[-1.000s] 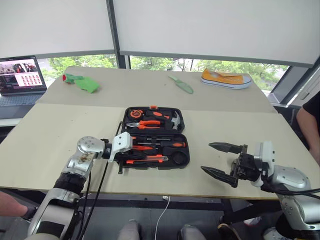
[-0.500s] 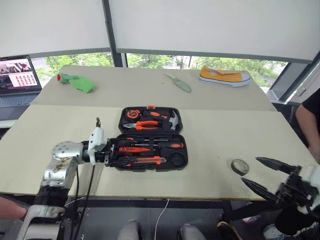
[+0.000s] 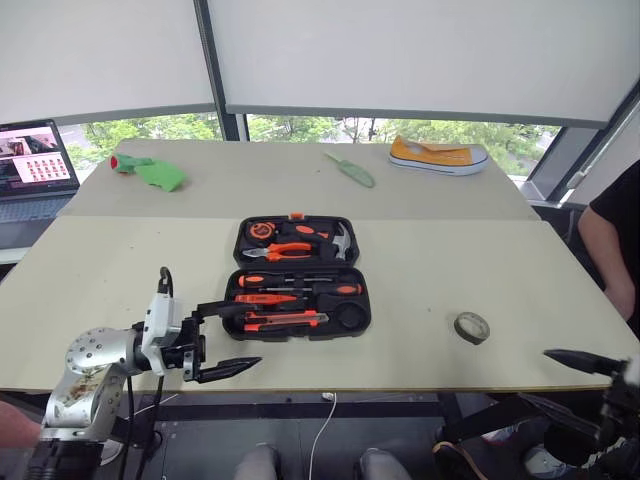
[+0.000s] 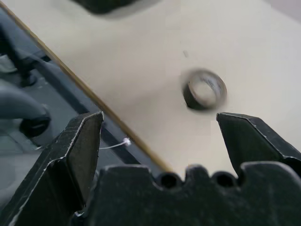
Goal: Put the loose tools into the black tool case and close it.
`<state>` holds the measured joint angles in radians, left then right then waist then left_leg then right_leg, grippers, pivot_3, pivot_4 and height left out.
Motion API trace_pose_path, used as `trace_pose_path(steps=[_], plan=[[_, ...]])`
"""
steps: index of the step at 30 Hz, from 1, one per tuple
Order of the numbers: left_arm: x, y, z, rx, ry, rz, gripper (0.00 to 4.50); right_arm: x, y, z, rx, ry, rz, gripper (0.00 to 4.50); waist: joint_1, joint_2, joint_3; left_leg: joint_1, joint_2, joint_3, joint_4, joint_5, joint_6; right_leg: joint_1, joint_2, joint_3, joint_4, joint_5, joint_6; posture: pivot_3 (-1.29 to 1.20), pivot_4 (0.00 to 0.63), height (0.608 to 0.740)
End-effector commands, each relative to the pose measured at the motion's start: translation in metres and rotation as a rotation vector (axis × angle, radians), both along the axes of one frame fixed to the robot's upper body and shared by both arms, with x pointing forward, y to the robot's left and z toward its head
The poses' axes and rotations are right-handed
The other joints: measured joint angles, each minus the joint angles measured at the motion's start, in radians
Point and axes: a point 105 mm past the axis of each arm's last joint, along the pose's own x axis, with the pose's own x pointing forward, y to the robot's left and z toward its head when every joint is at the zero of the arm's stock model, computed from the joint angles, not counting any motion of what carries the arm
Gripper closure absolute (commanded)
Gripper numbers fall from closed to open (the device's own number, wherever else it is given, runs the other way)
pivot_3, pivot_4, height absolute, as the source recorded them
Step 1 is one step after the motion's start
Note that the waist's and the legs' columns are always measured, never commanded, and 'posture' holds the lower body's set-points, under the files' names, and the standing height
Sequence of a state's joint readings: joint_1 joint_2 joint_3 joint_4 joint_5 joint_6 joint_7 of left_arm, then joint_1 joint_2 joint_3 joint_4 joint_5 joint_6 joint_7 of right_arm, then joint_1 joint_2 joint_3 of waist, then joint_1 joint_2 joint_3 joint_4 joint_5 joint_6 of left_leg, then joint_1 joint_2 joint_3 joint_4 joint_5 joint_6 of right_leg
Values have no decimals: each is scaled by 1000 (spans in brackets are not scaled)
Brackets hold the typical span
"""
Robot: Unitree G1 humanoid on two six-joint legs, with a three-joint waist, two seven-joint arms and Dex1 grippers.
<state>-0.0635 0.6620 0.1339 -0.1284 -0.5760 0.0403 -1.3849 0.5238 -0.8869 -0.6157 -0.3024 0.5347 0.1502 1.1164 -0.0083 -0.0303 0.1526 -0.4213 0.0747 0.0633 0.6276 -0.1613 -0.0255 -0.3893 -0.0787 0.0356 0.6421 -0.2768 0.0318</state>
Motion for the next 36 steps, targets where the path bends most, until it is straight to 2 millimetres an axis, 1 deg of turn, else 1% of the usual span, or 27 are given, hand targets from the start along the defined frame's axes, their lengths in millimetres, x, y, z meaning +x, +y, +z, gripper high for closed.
trace_pose_path(steps=[1,3,4,5,7,9,12,15,17,20,21,22,23,24,25,26,27,28,30,33,34,36], plan=[[-12,-24,8,-29,-8,-98,35,15,11,-6,-66,110,40,0,0,0,0,-1,-1,0,0,0,0,1,0,1,0,0,0,0,150,740],[-13,-32,10,-40,-9,-111,35,25,14,-12,-99,156,54,0,2,0,0,-4,-3,0,0,1,1,0,0,3,0,0,1,0,150,740],[-13,-33,10,-40,-8,-114,35,31,16,-15,-117,164,62,0,4,-1,0,-5,-4,0,0,4,8,0,1,4,0,-1,3,0,150,740],[-14,-35,11,-39,-6,-114,35,36,18,-17,-129,169,67,0,5,-1,0,-5,-4,0,0,3,10,0,1,4,-1,-1,2,0,150,740],[-13,-35,11,-38,-1,-109,35,40,20,-26,-186,205,114,0,7,-1,1,-6,-4,0,0,2,10,-1,1,4,0,0,4,0,150,740],[-13,-35,9,-30,14,-108,35,50,19,-36,-222,237,127,0,9,-1,1,-6,-5,0,-1,1,11,-1,1,4,0,1,6,0,150,740],[-13,-35,9,-25,16,-102,35,61,22,-39,-232,250,136,0,7,-2,1,-9,-6,-1,0,1,11,-3,1,5,0,0,7,0,150,740],[-12,-39,9,-41,19,-85,0,79,32,-38,-240,202,157,744,7,-3,2,-9,-5,-1,0,1,11,-3,2,5,0,0,9,0,150,740],[-13,-40,9,-45,21,-79,0,87,40,-37,-239,186,187,1412,4,-3,2,-9,-5,-1,1,1,11,-3,2,5,0,0,9,0,150,740],[-14,-40,8,-46,23,-71,0,92,46,-38,-243,185,216,2497,5,-3,2,-9,-5,-1,1,1,11,-3,2,5,0,0,9,0,150,740],[-13,-40,8,-45,23,-65,0,93,48,-37,-242,185,230,2692,7,-3,2,-9,-5,-1,1,1,11,-3,2,5,0,0,9,0,150,740],[-13,-40,8,-45,22,-61,0,93,49,-36,-241,185,239,3181,7,-3,2,-9,-6,-1,1,1,11,-3,2,5,0,0,9,0,150,740],[-13,-39,8,-44,22,-52,0,94,50,-35,-240,181,241,3518,7,-3,2,-9,-6,-1,1,1,11,-3,2,5,0,1,8,0,150,740],[-13,-37,8,-42,21,-42,0,95,50,-33,-241,183,246,3768,8,-3,2,-9,-6,-1,1,1,11,-3,2,5,0,1,7,0,150,740],[-13,-36,7,-41,21,-35,0,94,49,-31,-243,186,250,4162,7,-3,2,-9,-6,-1,1,1,11,-3,2,5,0,2,7,0,150,740],[-14,-35,7,-39,22,-30,0,91,50,-28,-226,195,266,4427,7,-3,2,-9,-5,-1,1,1,11,-3,2,5,0,2,7,0,150,740],[-15,-35,6,-38,22,-29,0,89,52,-25,-214,203,279,4427,7,-3,2,-9,-5,-1,1,1,11,-3,2,5,0,1,7,0,150,740],[-15,-34,6,-37,22,-25,0,88,52,-18,-175,204,261,4427,8,-3,2,-9,-5,-1,1,1,11,-3,2,5,0,1,7,0,150,740],[-16,-32,6,-36,21,-8,0,79,45,-10,-180,261,241,4427,8,-2,2,-9,-5,-1,1,1,11,-3,2,5,0,2,7,0,150,740],[-18,-31,4,-37,26,3,0,84,32,-2,-213,218,158,3683,11,-2,3,-9,-5,-1,1,1,11,-4,1,5,0,2,6,0,150,740],[-19,-31,3,-38,28,4,0,83,29,-3,-230,226,153,3261,11,-3,3,-9,-5,-1,1,1,11,-4,1,5,0,2,6,0,150,740],[-19,-32,2,-37,30,3,0,82,27,-6,-244,249,155,2745,9,-3,3,-9,-5,-1,1,1,11,-4,1,5,0,0,5,0,150,740]])
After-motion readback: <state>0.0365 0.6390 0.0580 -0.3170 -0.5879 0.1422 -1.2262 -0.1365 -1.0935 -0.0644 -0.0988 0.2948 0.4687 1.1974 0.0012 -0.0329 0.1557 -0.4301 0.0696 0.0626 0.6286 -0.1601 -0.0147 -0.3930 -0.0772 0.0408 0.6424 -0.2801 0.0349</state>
